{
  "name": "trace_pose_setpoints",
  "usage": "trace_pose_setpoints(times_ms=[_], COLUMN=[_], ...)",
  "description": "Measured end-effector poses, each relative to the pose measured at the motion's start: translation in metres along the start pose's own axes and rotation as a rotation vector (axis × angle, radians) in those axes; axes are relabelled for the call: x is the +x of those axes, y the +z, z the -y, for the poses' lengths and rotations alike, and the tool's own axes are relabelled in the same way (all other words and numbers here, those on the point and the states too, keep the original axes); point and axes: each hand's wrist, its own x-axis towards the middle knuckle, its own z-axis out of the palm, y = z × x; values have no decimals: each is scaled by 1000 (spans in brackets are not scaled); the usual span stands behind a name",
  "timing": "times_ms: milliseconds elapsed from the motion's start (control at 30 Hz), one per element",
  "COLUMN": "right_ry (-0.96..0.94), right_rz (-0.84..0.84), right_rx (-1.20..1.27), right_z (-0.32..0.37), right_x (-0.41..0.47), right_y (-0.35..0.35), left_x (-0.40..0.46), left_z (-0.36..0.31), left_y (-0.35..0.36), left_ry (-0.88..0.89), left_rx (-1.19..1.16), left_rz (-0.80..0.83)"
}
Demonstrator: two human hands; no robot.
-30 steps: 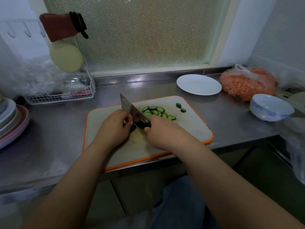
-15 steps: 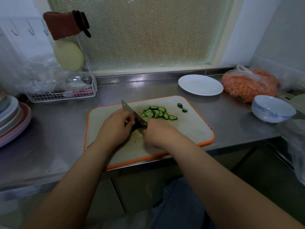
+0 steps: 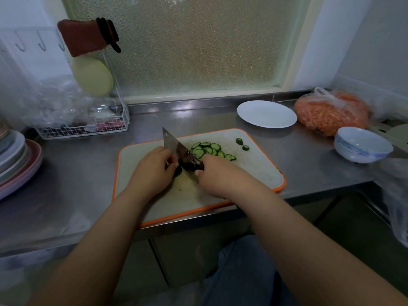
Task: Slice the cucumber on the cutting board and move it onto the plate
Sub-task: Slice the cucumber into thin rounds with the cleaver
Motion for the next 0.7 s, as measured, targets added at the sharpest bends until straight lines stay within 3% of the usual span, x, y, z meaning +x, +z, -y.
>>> trace_pose_setpoints(times_ms=[567,700], right_ry=[40,81], right_rz=[84,75], right_rx=[-37,29], right_z=[3,-9], right_x=[15,18], right_y=[9,-1], left_x=[-2,-2], left_z=[-3,0], left_y=[-2,-9], left_ry=[8,-20], left_rx=[27,8], left_rz=[-14,49])
